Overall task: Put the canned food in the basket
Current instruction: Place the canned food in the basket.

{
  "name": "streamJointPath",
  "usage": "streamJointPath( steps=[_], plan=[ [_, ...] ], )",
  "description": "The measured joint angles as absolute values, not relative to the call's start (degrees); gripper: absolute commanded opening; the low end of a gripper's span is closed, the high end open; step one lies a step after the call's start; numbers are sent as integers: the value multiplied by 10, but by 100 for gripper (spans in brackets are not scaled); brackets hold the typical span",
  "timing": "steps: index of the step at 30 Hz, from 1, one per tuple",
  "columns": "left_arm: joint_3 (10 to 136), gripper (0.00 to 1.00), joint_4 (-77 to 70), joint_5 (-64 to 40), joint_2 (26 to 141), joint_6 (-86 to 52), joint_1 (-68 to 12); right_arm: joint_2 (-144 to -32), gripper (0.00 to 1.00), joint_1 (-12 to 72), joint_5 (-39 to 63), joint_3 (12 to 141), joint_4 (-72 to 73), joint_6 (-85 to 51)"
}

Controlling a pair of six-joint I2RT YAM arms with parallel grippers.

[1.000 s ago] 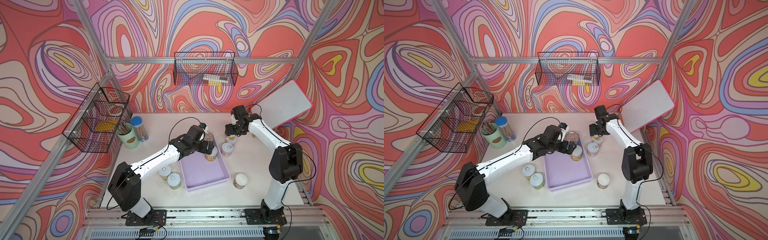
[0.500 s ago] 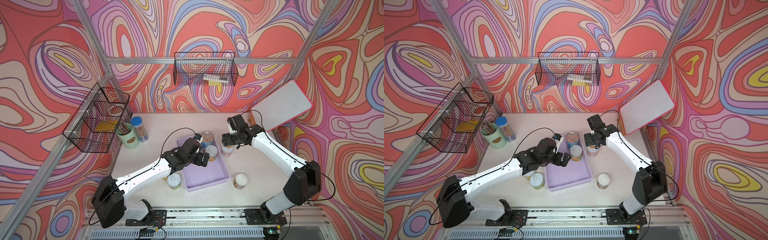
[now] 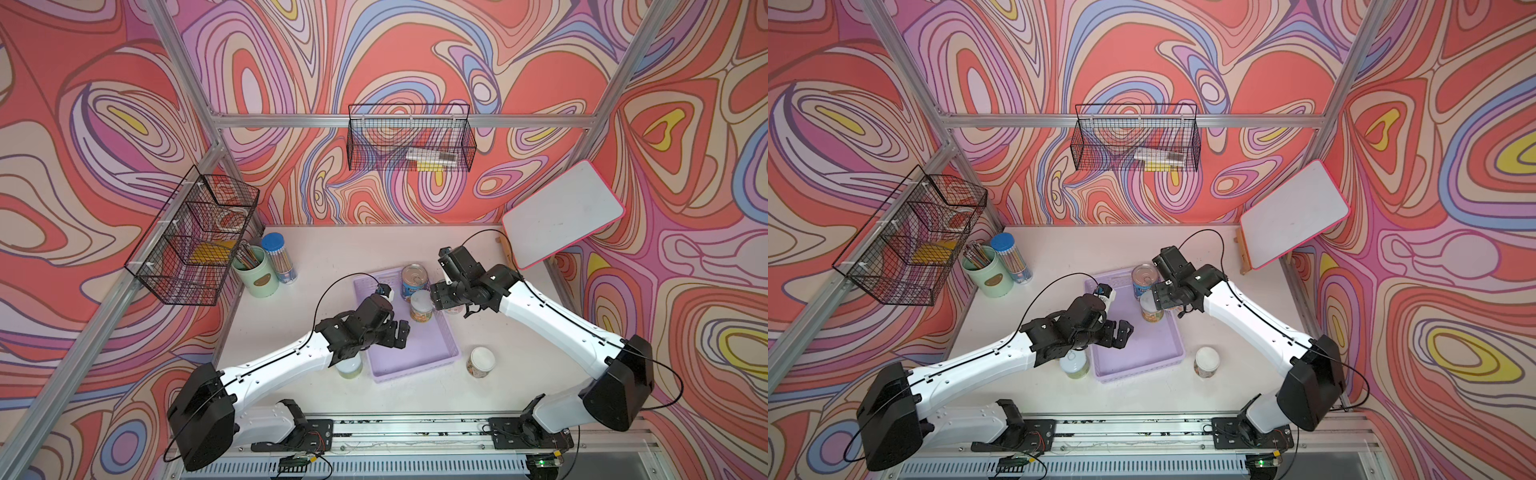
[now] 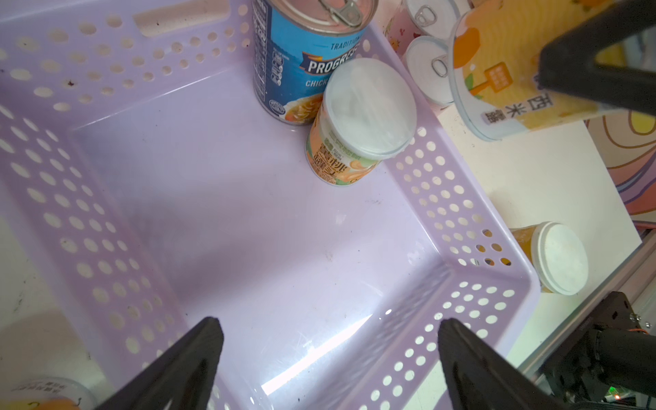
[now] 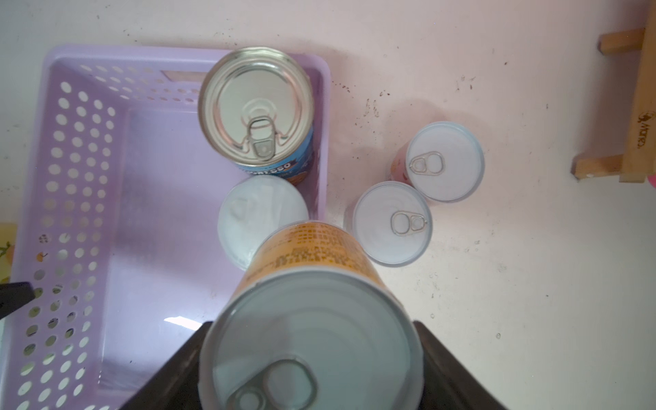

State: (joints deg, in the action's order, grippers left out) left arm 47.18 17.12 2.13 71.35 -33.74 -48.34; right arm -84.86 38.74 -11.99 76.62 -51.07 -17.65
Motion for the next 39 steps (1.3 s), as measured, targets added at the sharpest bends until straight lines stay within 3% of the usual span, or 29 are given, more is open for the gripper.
streamJointPath(
  steps=[19,39],
  plan=[
    [413,99,133,-67,610,-376,-325,-882,41,453,-97,808,-506,-128],
    [345,99,112,-207,524,-425,-132,-1074,38,467,-56,997,-505,-19]
  ],
)
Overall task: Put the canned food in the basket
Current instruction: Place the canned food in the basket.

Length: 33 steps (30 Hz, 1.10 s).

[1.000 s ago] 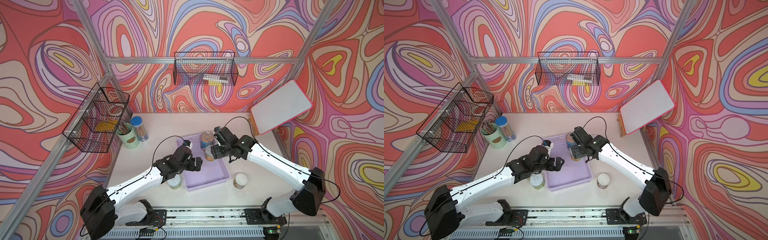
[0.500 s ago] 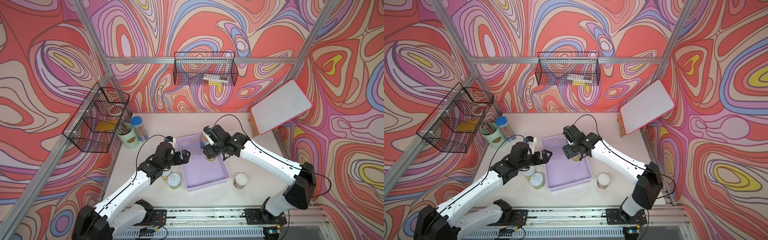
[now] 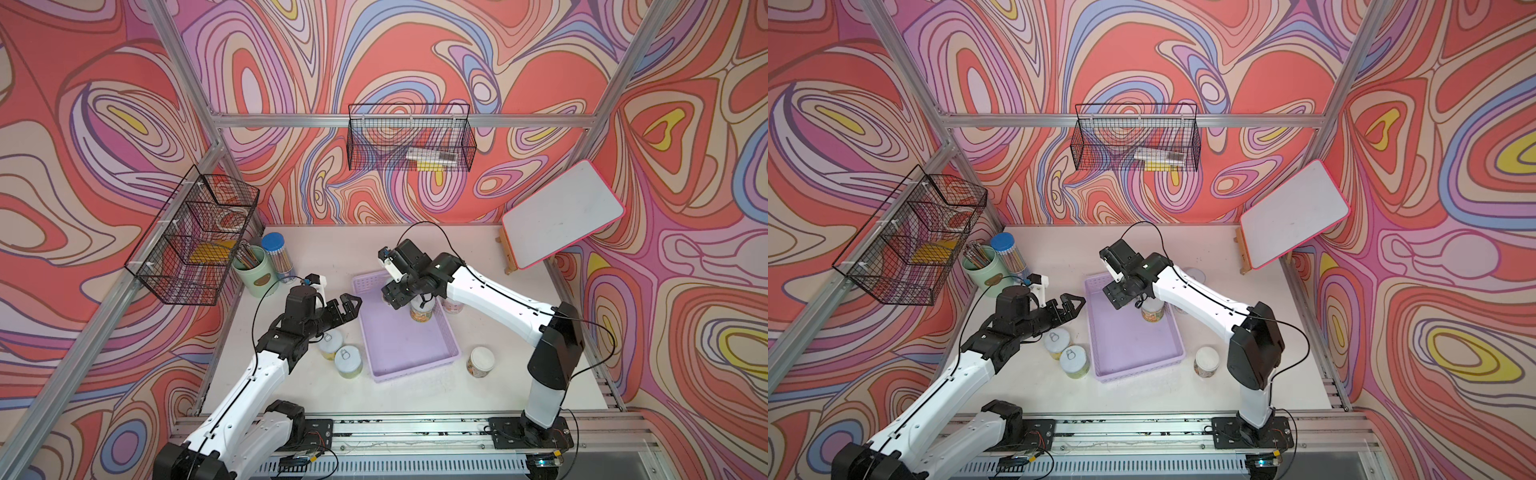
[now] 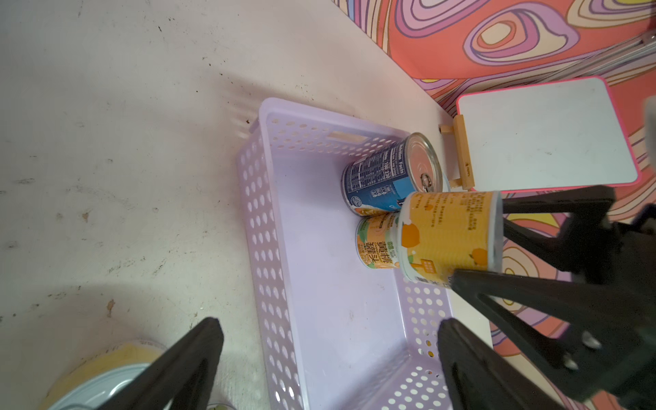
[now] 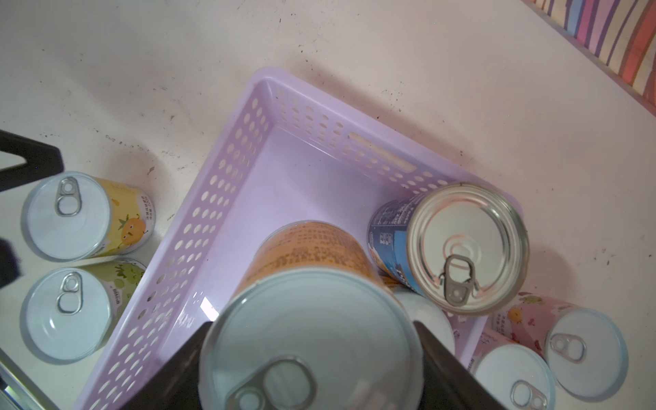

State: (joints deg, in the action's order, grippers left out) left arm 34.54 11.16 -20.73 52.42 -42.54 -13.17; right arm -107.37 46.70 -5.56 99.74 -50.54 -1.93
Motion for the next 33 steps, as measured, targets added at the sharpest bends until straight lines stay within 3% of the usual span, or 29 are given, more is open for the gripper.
streamJointPath(
  steps=[17,33],
  plan=[
    [314,99,96,-285,500,-461,-47,-1246,35,468,-129,1155,-547,39],
    [314,99,94,-299,500,-461,-32,-1340,35,473,-206,1230,-564,65]
  ],
)
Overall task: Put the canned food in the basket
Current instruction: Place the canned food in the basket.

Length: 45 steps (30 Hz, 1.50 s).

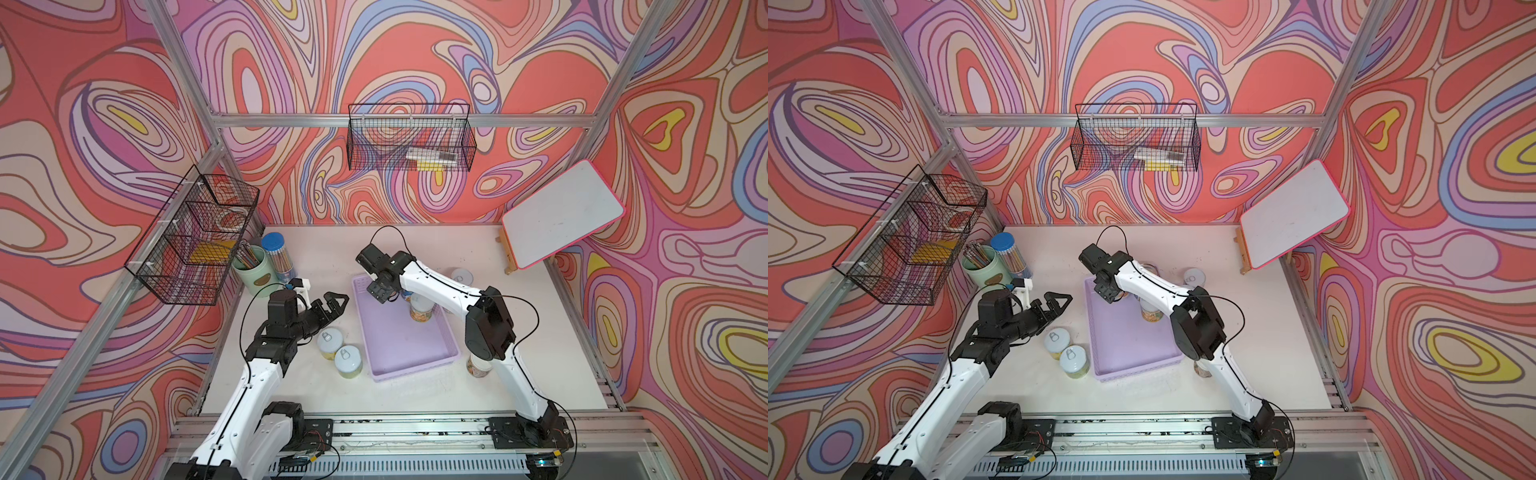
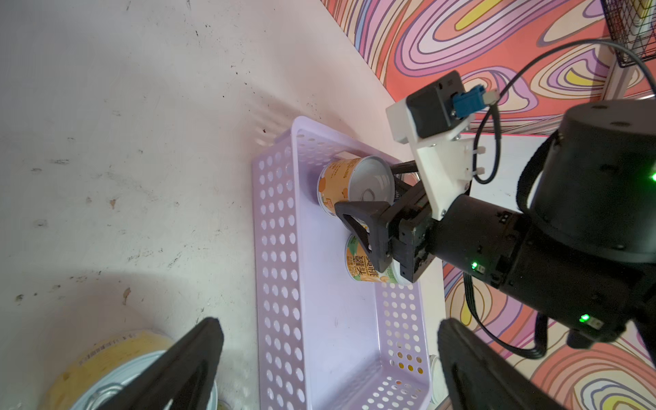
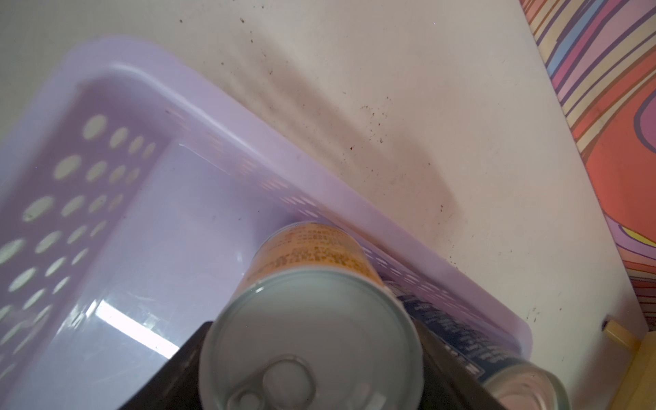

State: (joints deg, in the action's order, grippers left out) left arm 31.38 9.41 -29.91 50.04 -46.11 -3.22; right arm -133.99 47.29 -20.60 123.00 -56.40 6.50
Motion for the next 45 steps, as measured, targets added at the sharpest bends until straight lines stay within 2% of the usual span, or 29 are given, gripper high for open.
streamJointPath(
  steps=[6,9,17,21,29,39,45],
  plan=[
    [314,99,94,-300,500,-461,-30,-1354,35,478,-230,1231,-566,72],
    [314,99,94,-301,500,-461,-30,-1360,38,481,-239,1232,-566,74],
    [314,99,95,-301,500,-461,-30,-1373,61,482,-256,1234,-561,75],
    [314,99,95,-301,500,-461,-30,-1374,76,482,-260,1234,-560,75],
    [314,99,110,-300,500,-458,-30,-1374,88,482,-273,1235,-552,78],
    [318,99,148,-286,500,-439,-30,-1372,91,482,-266,1237,-548,77],
    [358,99,223,-239,487,-405,-30,-1333,91,479,-196,1217,-535,59]
  ],
)
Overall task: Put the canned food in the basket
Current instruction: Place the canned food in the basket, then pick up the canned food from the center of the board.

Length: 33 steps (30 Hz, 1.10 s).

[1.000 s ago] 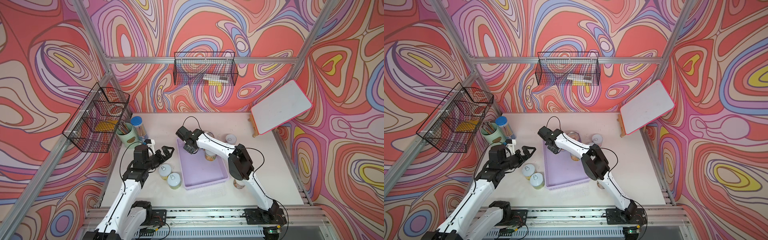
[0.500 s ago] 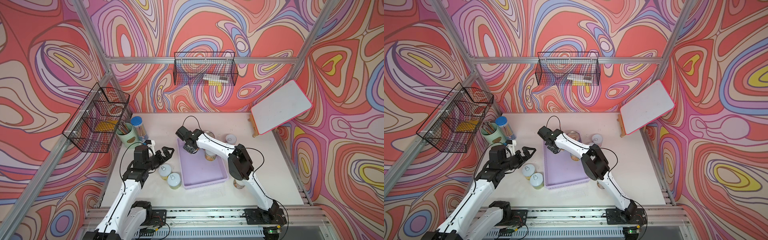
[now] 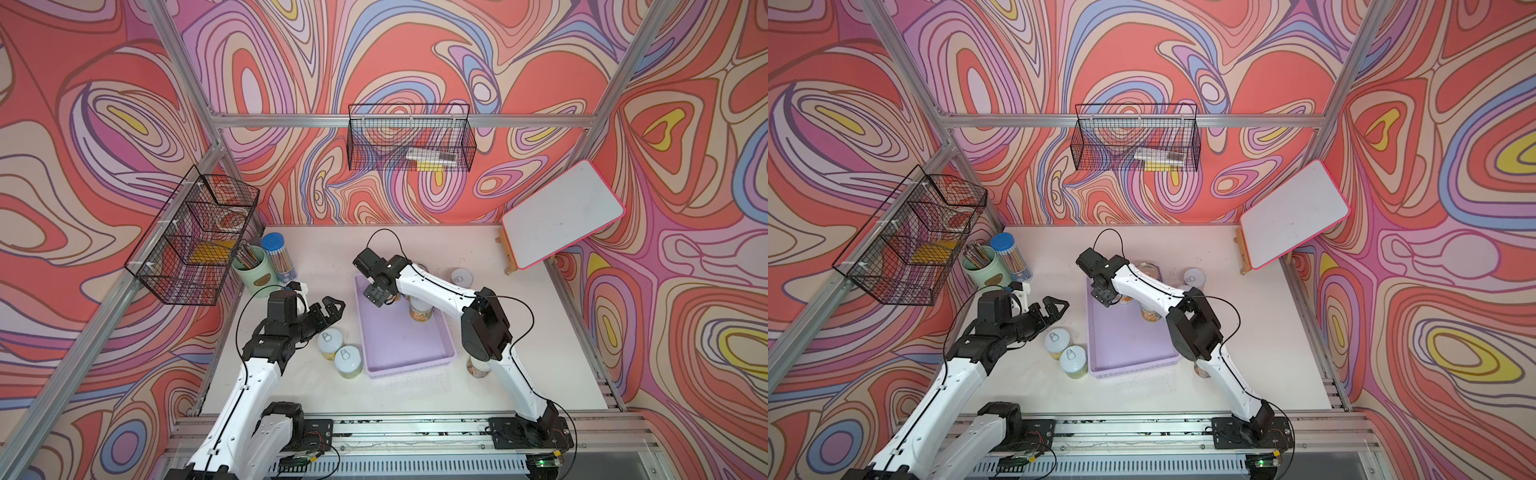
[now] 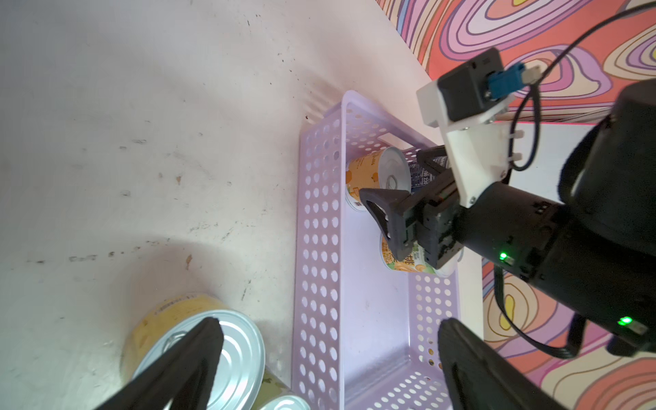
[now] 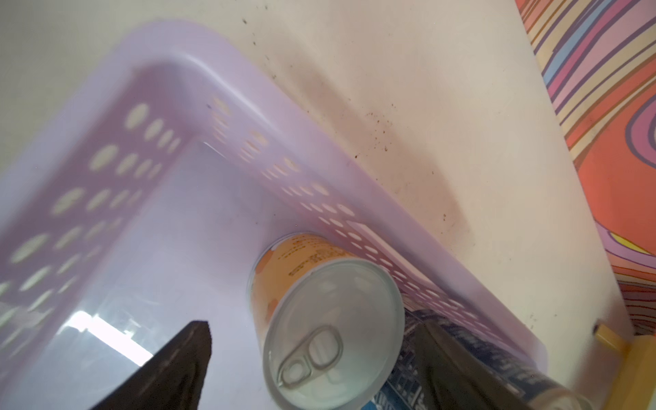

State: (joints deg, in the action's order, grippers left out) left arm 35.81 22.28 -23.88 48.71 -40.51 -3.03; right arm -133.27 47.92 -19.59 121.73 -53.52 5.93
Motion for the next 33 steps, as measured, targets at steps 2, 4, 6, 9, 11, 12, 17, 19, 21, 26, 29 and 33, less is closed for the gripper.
streamJointPath(
  steps=[2,4,6,9,11,12,17,19,21,26,29,33],
  plan=[
    [378,99,250,-219,472,-395,-33,-1305,91,479,-168,1200,-521,49],
    [394,99,270,-199,460,-387,-40,-1273,91,479,-142,1178,-500,36],
    [409,99,292,-176,452,-380,-55,-1237,91,479,-118,1148,-474,23],
    [431,99,326,-131,449,-372,-94,-1185,91,479,-88,1096,-431,2],
    [444,99,347,-100,450,-368,-120,-1154,92,479,-73,1062,-401,-13],
    [449,99,356,-86,451,-368,-130,-1141,92,479,-67,1046,-388,-20],
    [477,99,400,-7,452,-367,-186,-1074,94,479,-40,949,-309,-60],
    [490,99,416,24,456,-367,-214,-1053,94,479,-30,915,-284,-76],
    [505,99,430,52,466,-368,-236,-1035,94,479,-18,888,-261,-93],
    [530,99,467,122,506,-380,-284,-1000,94,476,25,831,-206,-146],
    [538,99,494,150,526,-395,-298,-982,94,472,61,794,-162,-184],
    [539,99,534,178,545,-419,-301,-967,94,468,98,748,-111,-226]
  ],
)
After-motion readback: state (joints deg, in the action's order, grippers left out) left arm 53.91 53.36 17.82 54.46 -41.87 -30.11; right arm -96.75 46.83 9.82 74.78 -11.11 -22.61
